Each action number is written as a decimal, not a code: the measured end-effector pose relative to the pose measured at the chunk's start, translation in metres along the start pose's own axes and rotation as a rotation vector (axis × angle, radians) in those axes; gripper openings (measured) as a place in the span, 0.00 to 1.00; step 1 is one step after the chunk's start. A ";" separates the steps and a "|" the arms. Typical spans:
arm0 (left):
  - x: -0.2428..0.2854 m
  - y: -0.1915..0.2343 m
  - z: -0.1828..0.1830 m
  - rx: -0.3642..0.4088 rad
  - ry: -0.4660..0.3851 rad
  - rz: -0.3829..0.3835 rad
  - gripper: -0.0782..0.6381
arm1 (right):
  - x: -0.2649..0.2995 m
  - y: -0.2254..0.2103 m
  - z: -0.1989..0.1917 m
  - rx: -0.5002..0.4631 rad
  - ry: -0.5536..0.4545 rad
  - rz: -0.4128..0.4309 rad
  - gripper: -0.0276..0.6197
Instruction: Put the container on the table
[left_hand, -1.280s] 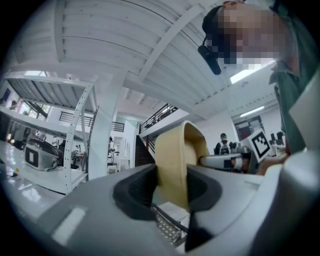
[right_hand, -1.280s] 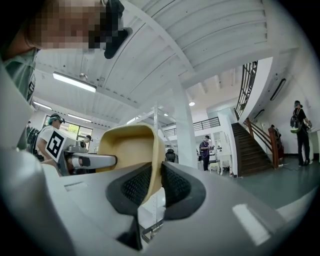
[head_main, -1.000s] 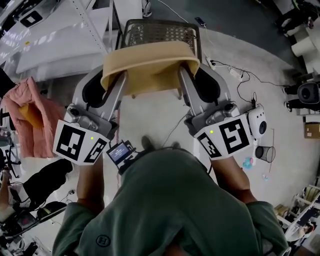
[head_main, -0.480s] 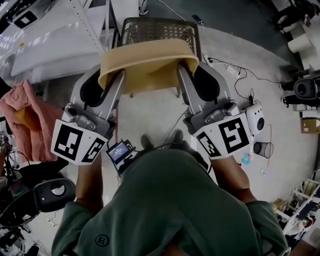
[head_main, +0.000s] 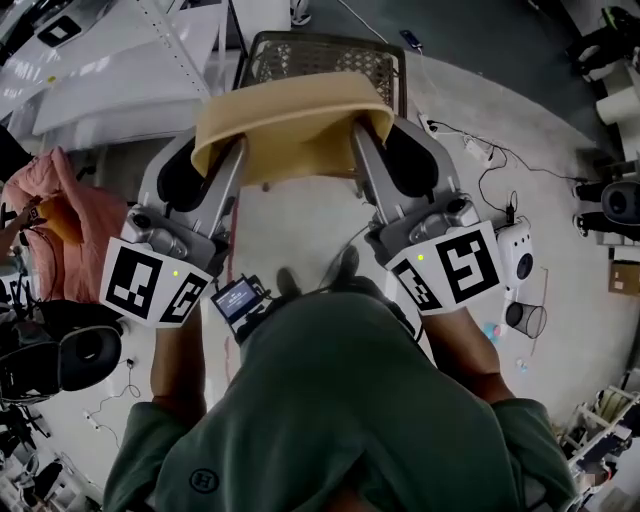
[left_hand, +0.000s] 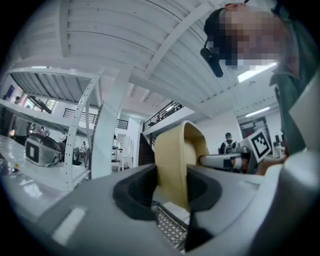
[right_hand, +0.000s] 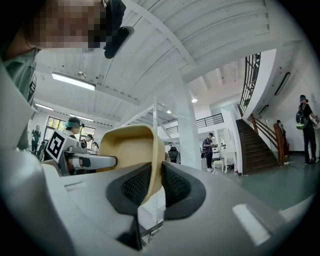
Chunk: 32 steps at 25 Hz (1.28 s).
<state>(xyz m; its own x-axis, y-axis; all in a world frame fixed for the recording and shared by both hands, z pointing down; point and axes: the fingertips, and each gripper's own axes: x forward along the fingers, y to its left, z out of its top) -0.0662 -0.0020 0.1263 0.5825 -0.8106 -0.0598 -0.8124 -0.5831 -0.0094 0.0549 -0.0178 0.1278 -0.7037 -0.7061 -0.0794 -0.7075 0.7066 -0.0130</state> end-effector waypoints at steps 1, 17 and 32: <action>0.007 -0.001 0.001 0.003 0.000 0.011 0.27 | 0.000 -0.007 0.002 0.003 -0.003 0.010 0.13; 0.102 -0.028 -0.012 0.020 0.043 0.167 0.27 | 0.004 -0.116 -0.009 0.057 -0.008 0.159 0.13; 0.120 -0.013 -0.022 0.021 0.062 0.157 0.27 | 0.021 -0.131 -0.022 0.073 0.001 0.144 0.13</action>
<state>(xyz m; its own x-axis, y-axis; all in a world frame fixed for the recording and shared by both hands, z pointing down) 0.0143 -0.0928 0.1410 0.4486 -0.8937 -0.0001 -0.8934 -0.4485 -0.0259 0.1310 -0.1265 0.1493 -0.7974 -0.5974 -0.0851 -0.5929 0.8019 -0.0744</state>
